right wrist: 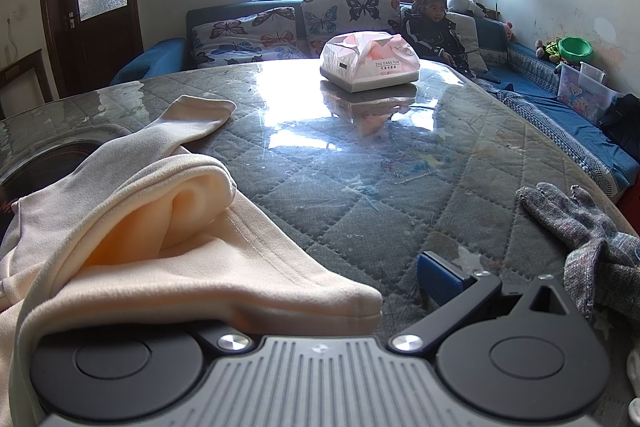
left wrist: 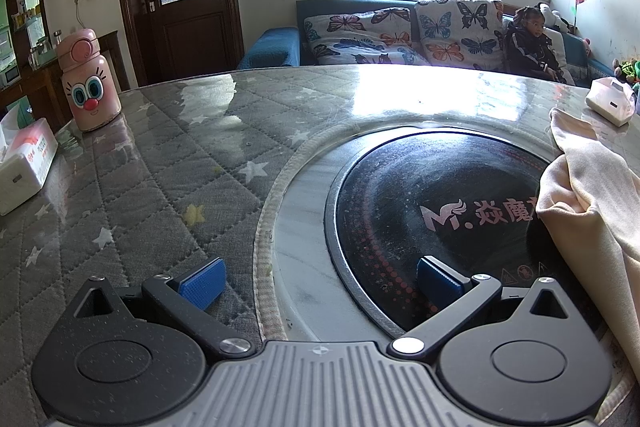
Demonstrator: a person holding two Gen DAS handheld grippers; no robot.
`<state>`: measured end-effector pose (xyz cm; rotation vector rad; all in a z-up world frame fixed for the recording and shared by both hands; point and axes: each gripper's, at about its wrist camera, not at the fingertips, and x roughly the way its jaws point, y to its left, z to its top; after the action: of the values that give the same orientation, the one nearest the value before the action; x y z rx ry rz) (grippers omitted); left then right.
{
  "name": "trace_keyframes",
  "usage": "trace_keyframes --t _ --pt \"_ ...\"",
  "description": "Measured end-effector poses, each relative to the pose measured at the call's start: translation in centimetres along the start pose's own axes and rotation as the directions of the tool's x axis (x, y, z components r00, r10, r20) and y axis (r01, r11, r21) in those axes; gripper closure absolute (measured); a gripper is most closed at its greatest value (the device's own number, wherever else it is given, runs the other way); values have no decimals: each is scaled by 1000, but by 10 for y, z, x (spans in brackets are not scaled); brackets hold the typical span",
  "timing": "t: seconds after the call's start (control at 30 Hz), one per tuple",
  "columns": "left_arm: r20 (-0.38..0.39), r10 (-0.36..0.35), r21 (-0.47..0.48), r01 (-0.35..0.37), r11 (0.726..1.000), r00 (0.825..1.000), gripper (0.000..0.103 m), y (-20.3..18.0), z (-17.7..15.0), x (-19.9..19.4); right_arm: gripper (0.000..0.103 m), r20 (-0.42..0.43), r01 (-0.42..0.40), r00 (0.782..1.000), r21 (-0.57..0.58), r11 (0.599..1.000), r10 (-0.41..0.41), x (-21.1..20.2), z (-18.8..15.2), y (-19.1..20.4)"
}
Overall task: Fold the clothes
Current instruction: 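Move both grippers over the crumpled cream sweatshirt to survey it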
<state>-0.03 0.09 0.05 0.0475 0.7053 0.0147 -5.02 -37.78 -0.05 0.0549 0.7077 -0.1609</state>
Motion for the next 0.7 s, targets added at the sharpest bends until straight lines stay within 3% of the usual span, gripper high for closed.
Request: trace_keyframes --t 0.13,0.27,0.7 --pt "-22 -17 -22 16 1000 1000 0 2 0 -1 0 -7 8 1000 -16 1000 -8 -3 1 1" --pt "-58 16 -7 -16 1000 998 0 -7 4 5 0 4 9 1000 -27 1000 -8 -20 -4 -1" --pt "-31 -3 -31 2 1000 1000 0 -27 -23 -49 0 51 13 999 -15 1000 -12 -67 -29 -4"
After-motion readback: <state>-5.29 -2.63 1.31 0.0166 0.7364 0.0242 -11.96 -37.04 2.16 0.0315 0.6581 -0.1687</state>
